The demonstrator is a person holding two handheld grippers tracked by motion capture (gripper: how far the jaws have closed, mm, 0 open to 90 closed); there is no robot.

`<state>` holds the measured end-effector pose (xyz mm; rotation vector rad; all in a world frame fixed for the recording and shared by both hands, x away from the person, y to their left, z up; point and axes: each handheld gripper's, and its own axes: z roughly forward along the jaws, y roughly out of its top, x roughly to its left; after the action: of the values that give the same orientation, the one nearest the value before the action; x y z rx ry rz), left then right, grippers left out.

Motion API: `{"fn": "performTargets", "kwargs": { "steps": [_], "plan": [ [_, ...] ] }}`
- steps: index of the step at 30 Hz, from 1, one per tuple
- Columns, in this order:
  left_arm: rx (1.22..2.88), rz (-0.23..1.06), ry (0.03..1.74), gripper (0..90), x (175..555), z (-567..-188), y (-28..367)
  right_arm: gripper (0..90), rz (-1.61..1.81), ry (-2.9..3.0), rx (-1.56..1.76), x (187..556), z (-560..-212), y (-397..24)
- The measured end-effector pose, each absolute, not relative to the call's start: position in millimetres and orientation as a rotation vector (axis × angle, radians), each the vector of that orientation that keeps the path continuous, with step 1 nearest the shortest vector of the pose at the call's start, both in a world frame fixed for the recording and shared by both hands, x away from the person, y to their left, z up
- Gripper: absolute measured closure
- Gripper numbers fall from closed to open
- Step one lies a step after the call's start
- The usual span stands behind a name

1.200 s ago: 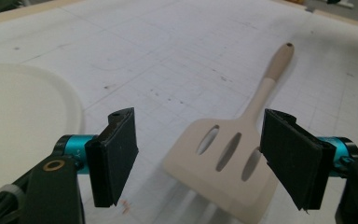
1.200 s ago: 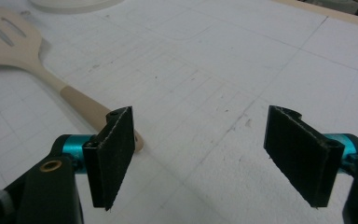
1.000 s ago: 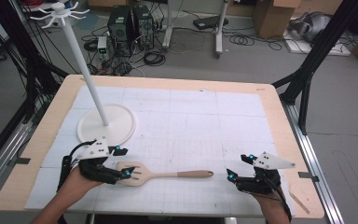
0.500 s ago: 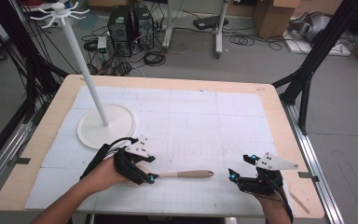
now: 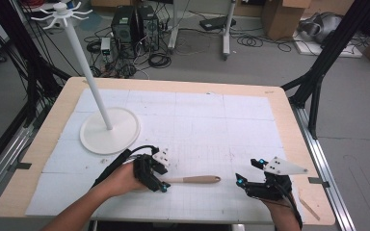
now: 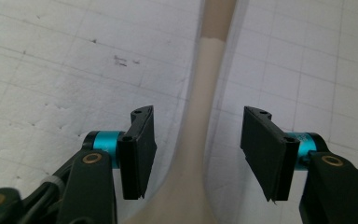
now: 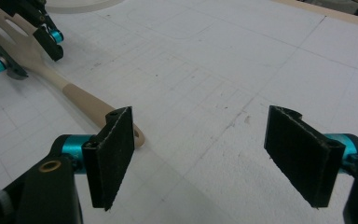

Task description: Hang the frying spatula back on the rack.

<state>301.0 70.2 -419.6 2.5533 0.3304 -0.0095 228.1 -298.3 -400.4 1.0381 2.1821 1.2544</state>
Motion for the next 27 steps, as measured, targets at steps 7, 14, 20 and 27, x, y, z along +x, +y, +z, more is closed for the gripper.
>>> {"fn": "performTargets", "kwargs": {
  "steps": [7,14,20,27],
  "plan": [
    [2.570,0.038,0.313,53.2,299.0,-421.1,68.9,23.5,1.255,2.180,1.040,228.5,-400.6,-298.4],
    [2.585,0.072,0.254,63.6,291.5,-420.2,66.4,23.5,1.252,2.182,1.043,229.1,-400.4,-297.3],
    [2.587,0.074,0.274,72.2,291.0,-420.0,66.1,23.5,1.251,2.183,1.034,229.9,-400.6,-297.0],
    [2.587,0.097,0.263,76.9,288.2,-420.2,65.5,23.5,1.250,2.186,1.034,230.5,-400.5,-295.8]
  ]
}}
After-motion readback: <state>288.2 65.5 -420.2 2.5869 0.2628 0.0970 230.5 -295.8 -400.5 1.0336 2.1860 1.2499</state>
